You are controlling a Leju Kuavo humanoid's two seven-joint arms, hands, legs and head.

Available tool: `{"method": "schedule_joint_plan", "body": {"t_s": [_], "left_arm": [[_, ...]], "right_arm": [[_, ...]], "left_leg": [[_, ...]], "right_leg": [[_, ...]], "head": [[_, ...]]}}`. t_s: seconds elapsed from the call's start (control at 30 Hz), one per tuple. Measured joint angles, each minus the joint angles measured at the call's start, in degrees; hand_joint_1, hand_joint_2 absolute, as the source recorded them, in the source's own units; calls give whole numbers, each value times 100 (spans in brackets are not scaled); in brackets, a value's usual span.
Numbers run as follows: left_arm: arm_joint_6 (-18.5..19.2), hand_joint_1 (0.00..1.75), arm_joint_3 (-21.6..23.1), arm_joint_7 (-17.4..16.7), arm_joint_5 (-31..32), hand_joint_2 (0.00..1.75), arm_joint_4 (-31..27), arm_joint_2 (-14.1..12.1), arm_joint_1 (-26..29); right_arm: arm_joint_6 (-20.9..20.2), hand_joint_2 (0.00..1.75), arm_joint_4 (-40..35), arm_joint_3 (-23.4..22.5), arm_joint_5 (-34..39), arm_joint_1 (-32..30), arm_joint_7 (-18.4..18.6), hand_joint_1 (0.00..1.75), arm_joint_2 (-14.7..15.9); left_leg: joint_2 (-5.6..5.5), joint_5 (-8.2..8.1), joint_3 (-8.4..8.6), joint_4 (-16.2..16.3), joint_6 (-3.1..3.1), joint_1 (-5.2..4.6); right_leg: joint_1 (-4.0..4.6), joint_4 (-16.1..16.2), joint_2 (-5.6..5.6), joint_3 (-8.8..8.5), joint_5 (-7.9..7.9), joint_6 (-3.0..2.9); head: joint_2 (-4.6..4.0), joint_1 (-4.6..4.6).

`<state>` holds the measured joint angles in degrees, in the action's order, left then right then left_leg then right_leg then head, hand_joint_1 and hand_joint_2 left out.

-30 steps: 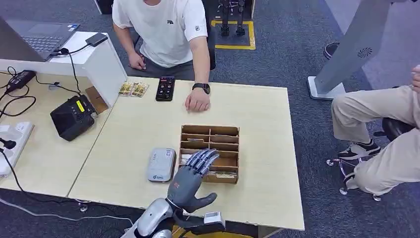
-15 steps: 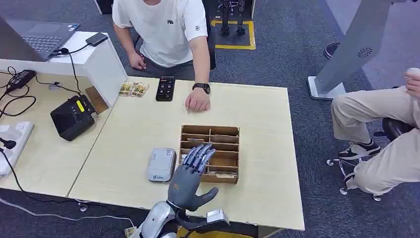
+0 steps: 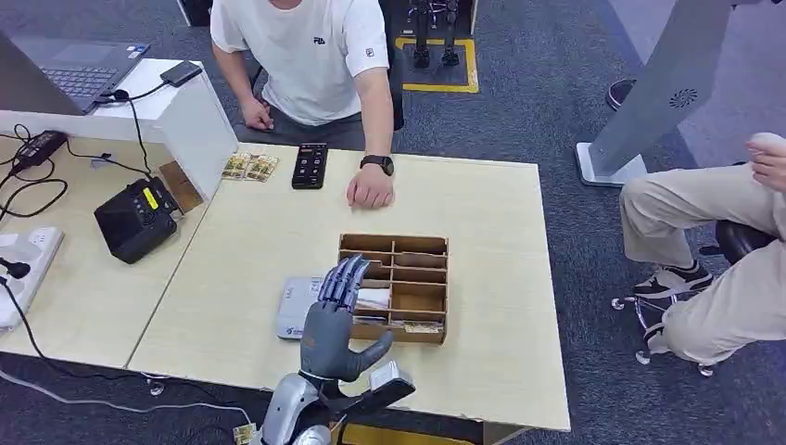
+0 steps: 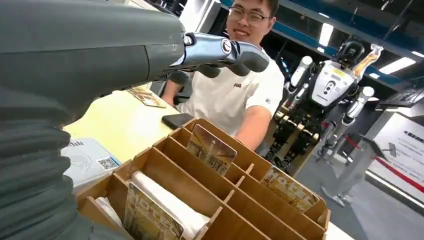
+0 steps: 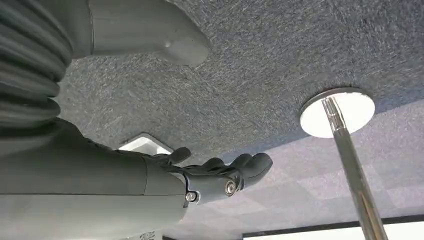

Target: Pass the card to the sensor for recognition and then transmit it.

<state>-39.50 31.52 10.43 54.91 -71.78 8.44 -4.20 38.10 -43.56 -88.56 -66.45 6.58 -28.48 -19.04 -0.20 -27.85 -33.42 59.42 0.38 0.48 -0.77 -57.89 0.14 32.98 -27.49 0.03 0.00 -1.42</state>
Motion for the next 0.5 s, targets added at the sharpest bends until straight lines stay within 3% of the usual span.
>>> {"method": "schedule_joint_plan", "body": {"t_s": [0.5], "left_arm": [[-2, 0, -312, -57, 607, 175, 177, 87, 37]], "right_arm": [[0, 175, 22, 0, -7, 1, -61, 0, 0]], "left_leg": [[0, 0, 0, 0, 0, 0]], "right_leg": [[0, 0, -1, 0, 0, 0]], "head": [[0, 0]]}}
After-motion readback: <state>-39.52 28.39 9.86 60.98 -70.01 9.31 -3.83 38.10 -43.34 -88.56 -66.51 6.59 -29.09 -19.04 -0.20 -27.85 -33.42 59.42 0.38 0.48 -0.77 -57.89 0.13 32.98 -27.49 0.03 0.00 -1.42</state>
